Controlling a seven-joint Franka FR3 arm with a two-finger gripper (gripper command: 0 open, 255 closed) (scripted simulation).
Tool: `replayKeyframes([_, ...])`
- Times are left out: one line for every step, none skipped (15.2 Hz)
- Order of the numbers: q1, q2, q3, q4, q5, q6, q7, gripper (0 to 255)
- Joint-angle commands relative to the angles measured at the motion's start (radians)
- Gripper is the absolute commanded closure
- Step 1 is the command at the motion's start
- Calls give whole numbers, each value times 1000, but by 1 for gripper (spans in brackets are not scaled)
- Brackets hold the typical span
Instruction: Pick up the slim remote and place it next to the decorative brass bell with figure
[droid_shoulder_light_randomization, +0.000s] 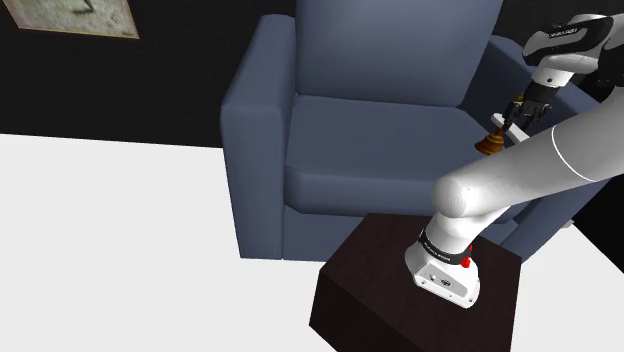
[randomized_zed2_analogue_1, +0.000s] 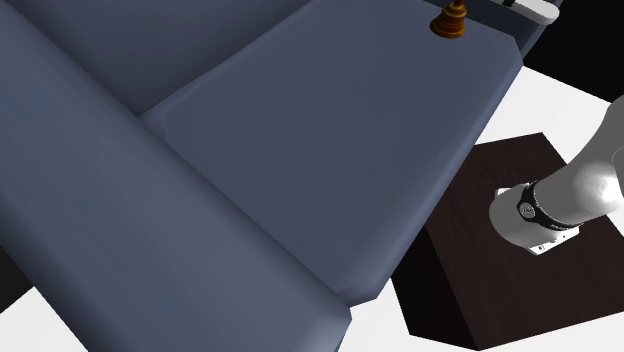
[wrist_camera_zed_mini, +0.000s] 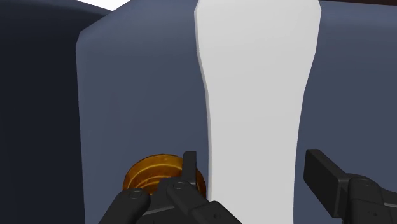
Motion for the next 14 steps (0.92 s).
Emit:
replayKeyframes([4,7,-13,-24,-3,32,3,255])
replayKeyframes([5,10,-20,-34,-4,46,3,255])
replayKeyframes([7,14,-27,-44,-5,59,2,255])
replayKeyframes([9,17,-34,-54,-7,74,2,255])
replayKeyframes([11,22,-42,-64,-8,88,1,255])
replayKeyframes([14,26,-50,-73,-8,102,1,255])
replayKeyframes([16,31,-58,-83,-9,116,0,255])
replayKeyframes([19,36,-66,-92,-10,131,-1,255])
replayKeyframes([23,41,-75,-101,-10,146,-2,255])
replayKeyframes([26,47,-84,-109,-10,160,-3,255])
replayKeyframes([30,53,-93,-118,-10,175,-5,255])
replayKeyframes([35,60,-103,-126,-10,190,-6,255])
replayKeyframes([40,67,-113,-134,-9,205,-8,255])
replayKeyframes([45,74,-124,-142,-8,221,-10,255])
